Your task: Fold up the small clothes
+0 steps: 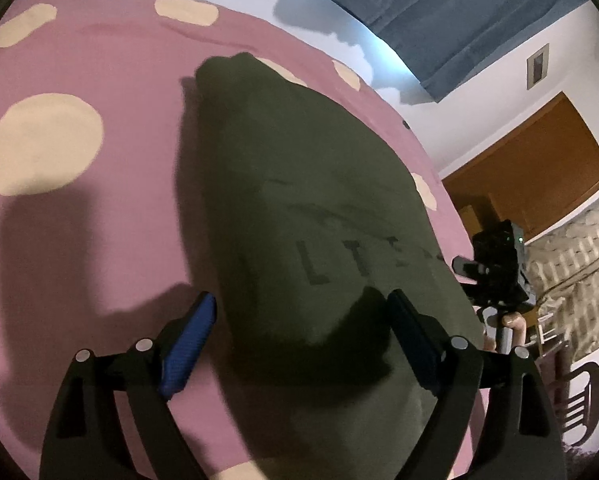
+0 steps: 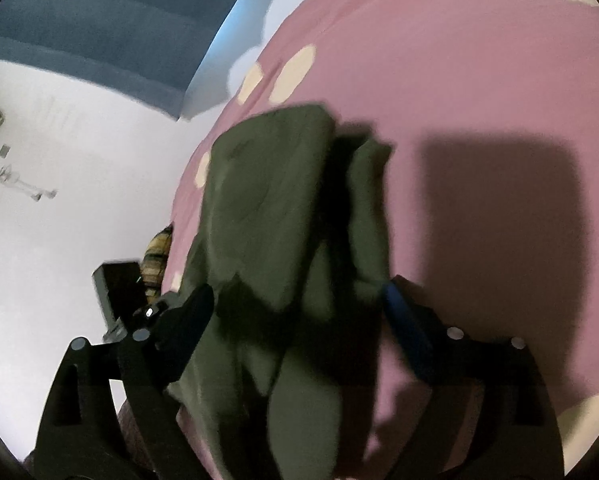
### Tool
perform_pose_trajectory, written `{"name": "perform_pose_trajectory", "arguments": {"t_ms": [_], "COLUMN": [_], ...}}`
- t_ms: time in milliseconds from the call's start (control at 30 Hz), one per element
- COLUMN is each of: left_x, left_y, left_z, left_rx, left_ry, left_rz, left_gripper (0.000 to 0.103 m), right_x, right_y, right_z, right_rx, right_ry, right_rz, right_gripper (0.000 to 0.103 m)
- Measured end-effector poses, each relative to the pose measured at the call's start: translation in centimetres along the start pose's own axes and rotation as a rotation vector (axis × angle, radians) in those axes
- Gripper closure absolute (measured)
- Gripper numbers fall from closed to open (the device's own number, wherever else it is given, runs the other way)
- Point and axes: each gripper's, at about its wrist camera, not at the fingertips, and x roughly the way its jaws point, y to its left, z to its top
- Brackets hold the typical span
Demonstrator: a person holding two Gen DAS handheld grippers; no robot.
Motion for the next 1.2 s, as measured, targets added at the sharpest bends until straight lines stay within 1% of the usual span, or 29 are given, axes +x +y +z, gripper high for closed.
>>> {"name": "perform_pose_trajectory", "arguments": {"t_ms": [33, 67, 133, 200, 233, 267, 333, 467, 633, 833, 1067, 1200], "left_x": [0.3, 0.7, 1.2, 1.6, 1.6, 1.7, 1.6, 1.5, 1.3, 0.9, 0.2, -0.5], "left_y": [-0.2, -0.4, -0.7, -0.5, -0.6, -0.8, -1.6, -2.1, -2.5, -2.7, -2.7, -2.5], "left_z": [0.0, 0.2, 0.1, 0.3, 0.2, 0.2, -0.1, -0.2, -0.3, -0.4, -0.5, -0.4], "left_rx": [0.0, 0.002, 0.009, -0.009, -0.015, -0.003, 0.039, 0.055, 0.071, 0.087, 0.091, 0.079], "left_ry": [0.002, -0.005, -0.01, -0.008, -0.013, -0.016, -0.023, -0.03, -0.041, -0.048, -0.062, -0.069], "left_rz": [-0.003, 0.012, 0.037, 0.027, 0.027, 0.042, 0.081, 0.109, 0.136, 0.149, 0.135, 0.129], "left_gripper": [0.017, 0.017, 0.017, 0.017, 0.019, 0.022, 0.025, 0.029, 0.032, 0.036, 0.043, 0.045], "right_x": [0.4, 0.7, 1.0, 1.2, 1.4, 1.6, 2.1, 1.7, 1.3, 1.2, 1.0, 1.0], "right_y": [0.3, 0.5, 0.6, 0.6, 0.6, 0.6, 0.1, -0.1, 0.3, 0.9, 2.2, 3.4], "right_z": [0.0, 0.0, 0.0, 0.2, 0.1, 0.1, 0.0, -0.6, -0.9, -1.0, -1.1, -1.0], "right_rx": [-0.018, -0.03, -0.044, -0.043, -0.046, -0.048, -0.019, -0.023, -0.022, -0.041, -0.074, -0.094], "right_ry": [0.014, 0.022, 0.034, 0.039, 0.04, 0.05, 0.06, 0.035, 0.017, -0.004, -0.027, -0.036], "right_rz": [-0.015, -0.028, -0.02, -0.018, -0.038, -0.029, 0.018, 0.042, 0.062, 0.055, 0.042, 0.042], "right_gripper": [0.015, 0.015, 0.016, 0.026, 0.04, 0.052, 0.059, 0.068, 0.073, 0.076, 0.08, 0.081]}}
